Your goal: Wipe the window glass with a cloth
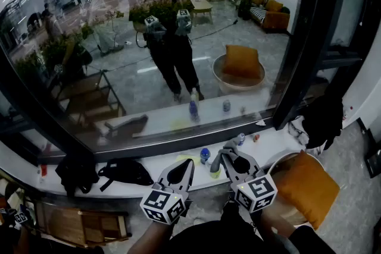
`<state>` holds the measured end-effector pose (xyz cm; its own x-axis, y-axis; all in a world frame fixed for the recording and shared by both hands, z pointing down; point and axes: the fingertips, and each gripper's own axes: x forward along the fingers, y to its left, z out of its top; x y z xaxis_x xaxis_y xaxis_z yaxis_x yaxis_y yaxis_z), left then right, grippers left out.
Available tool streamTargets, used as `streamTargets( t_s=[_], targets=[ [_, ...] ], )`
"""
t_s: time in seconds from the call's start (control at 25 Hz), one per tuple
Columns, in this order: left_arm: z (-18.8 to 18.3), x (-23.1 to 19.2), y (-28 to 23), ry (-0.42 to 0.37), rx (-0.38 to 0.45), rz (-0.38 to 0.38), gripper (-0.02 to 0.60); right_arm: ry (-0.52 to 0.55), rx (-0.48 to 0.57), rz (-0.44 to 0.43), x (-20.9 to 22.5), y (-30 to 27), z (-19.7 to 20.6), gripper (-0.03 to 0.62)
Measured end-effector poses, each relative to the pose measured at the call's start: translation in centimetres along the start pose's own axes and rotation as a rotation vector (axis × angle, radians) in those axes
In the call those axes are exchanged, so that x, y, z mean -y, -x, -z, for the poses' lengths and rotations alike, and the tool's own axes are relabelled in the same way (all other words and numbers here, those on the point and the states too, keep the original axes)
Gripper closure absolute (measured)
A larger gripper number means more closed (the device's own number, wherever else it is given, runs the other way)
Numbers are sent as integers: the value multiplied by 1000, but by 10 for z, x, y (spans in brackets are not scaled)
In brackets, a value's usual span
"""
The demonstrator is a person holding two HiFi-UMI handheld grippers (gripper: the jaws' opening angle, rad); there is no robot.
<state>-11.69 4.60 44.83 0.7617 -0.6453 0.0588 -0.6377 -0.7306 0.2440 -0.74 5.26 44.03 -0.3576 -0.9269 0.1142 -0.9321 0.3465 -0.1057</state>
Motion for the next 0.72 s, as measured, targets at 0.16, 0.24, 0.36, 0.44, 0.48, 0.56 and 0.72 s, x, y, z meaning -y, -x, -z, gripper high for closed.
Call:
streamTargets(
  t_s=[0.16,0.24,0.36,0.44,0.48,0.56,0.72],
  targets=[
    [1,1,-2,-3,0,-2,574,-2,1,-2,2,-1,-1,543],
    [1,-1,-2,-2,-1,-4,574,-11,7,-6,2,-2,0,543],
    [3,-3,-1,2,-3,-4,574,-28,18,-6,1,-4,-1,542],
    [3,-3,-1,5,-6,-1,574,-23,13,-1,2,-5,0,542],
    [3,-3,-2,6,-8,2,574,-19,11,2,3,-5,0,542],
    [3,-2,-3,8,-8,8,574,-14,8,9,4,-4,-1,542],
    [4,0,-10,11,-8,20,574,-18,8,24,10,-3,1,542]
  ],
)
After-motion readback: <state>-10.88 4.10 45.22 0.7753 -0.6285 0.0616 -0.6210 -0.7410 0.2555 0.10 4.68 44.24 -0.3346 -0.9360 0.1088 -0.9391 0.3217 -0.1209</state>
